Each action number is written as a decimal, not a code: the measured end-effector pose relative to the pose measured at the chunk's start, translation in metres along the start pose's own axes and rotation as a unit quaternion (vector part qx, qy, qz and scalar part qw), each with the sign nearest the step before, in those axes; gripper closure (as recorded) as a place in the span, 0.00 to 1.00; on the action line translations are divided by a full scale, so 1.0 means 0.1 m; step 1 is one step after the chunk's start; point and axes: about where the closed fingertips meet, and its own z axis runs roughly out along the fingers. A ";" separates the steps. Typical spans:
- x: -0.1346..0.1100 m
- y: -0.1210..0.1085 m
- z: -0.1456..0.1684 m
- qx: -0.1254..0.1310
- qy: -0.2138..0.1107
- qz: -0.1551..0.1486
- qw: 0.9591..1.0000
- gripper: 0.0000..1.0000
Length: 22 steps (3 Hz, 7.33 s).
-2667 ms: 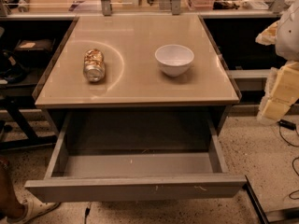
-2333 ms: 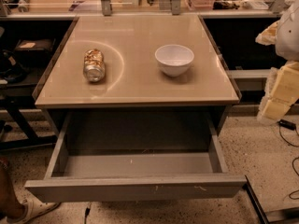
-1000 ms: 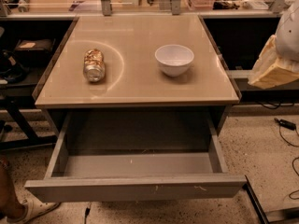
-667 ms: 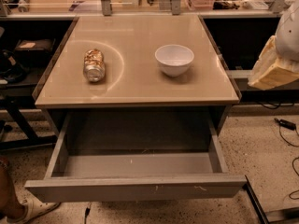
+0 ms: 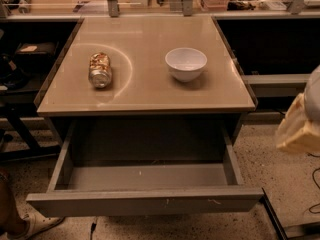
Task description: Close top drawer
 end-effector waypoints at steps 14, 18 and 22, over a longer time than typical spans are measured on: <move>-0.44 0.63 3.25 -0.100 -0.056 0.059 0.992 1.00; -0.78 -0.24 3.23 0.003 -0.064 0.100 0.993 1.00; -1.38 -0.93 3.34 0.033 -0.061 0.071 0.995 1.00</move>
Offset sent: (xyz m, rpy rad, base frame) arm -0.0406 0.0128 -0.0278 0.0247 0.0908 0.0079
